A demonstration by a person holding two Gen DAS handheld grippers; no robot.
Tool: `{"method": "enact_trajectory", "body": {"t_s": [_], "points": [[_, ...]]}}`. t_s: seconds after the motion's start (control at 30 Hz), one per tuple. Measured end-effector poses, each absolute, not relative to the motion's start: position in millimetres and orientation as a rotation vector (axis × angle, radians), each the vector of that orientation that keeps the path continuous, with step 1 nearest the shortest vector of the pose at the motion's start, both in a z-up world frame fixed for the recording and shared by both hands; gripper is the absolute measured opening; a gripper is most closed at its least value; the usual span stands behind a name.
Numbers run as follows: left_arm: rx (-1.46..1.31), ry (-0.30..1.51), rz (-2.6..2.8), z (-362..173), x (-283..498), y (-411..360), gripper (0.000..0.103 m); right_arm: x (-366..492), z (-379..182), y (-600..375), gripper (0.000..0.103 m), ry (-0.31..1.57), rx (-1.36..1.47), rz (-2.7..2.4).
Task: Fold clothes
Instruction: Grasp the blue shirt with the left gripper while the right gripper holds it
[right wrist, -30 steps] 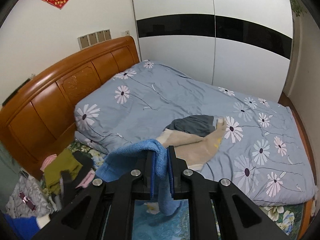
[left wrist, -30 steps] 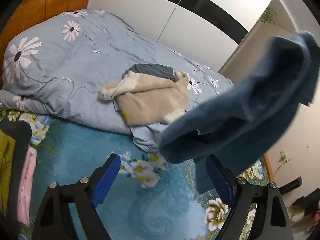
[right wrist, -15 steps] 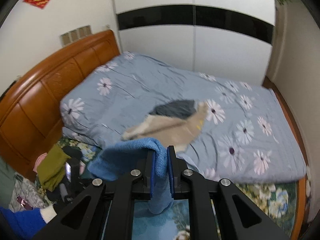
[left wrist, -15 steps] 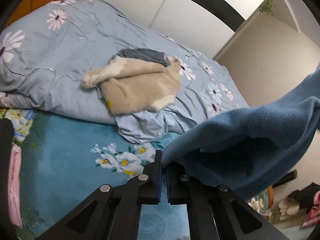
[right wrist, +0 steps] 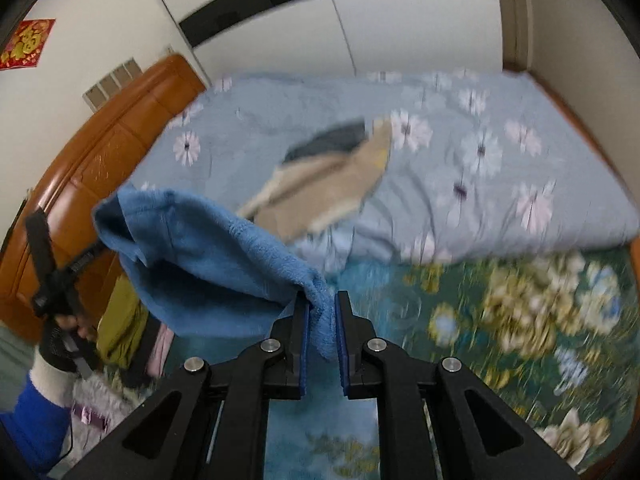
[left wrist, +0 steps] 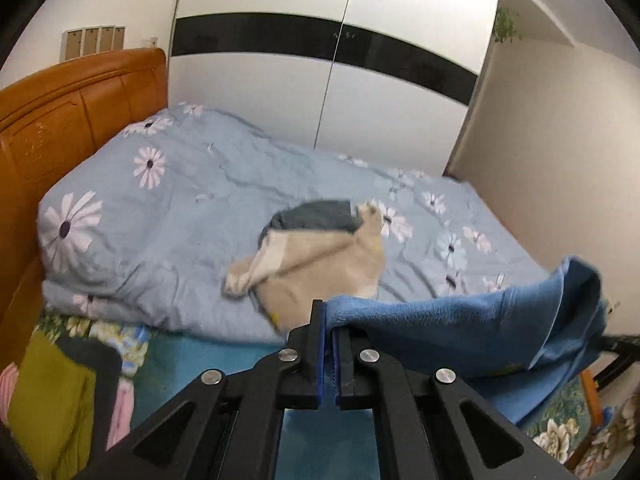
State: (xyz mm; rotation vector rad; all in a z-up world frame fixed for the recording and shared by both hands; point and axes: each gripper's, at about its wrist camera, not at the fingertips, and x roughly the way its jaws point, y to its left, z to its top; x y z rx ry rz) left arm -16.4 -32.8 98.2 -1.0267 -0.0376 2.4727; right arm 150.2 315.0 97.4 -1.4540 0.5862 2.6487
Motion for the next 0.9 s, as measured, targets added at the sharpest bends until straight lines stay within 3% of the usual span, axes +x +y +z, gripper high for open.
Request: {"method": "enact_trajectory", "body": {"t_s": [0.37, 0.8, 0.9], "points": [[-1.407, 0.132, 2.358, -6, 90, 14, 0.003, 239, -77, 346, 0.016, 0.843, -1.798, 2.379], [-1.396, 0.251, 2.31, 10, 101, 46, 0.003, 248, -146, 307, 0.028, 0.925, -1.948, 2.365], [-1.379, 0.25, 2.311, 18, 93, 50, 0.003, 244, -137, 286, 0.047, 0.961, -1.954, 2.483]]}}
